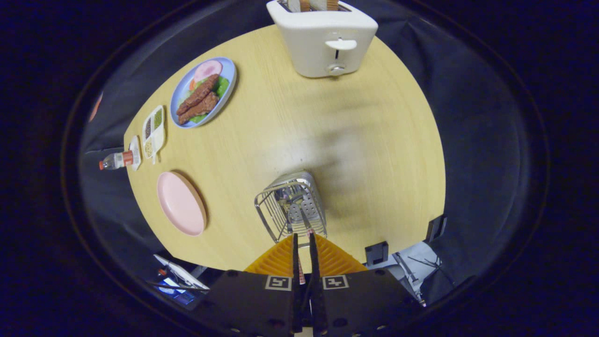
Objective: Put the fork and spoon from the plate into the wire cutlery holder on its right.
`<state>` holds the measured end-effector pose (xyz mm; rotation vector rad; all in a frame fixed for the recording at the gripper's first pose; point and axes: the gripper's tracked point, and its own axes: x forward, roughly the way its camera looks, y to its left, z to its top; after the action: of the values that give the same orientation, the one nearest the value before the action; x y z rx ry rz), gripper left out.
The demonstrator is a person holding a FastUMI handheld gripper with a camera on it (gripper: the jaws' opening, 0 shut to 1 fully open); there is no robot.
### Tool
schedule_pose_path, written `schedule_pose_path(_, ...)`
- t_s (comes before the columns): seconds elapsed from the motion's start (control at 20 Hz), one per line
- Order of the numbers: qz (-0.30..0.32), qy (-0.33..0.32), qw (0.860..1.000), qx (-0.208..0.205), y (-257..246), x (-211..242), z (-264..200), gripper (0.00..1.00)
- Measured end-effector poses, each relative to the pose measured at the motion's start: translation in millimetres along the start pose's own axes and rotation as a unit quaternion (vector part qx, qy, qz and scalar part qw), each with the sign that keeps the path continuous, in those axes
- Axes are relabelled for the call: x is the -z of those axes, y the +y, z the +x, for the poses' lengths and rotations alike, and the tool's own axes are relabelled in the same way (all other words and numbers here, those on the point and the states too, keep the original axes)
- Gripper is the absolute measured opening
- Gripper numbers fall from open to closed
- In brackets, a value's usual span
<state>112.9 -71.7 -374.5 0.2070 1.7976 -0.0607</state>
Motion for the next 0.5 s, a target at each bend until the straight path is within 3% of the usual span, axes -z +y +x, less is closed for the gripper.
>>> schedule_pose_path(0.5,-0.05,-0.143,0.988,-0.017,47,28,-37,0.2)
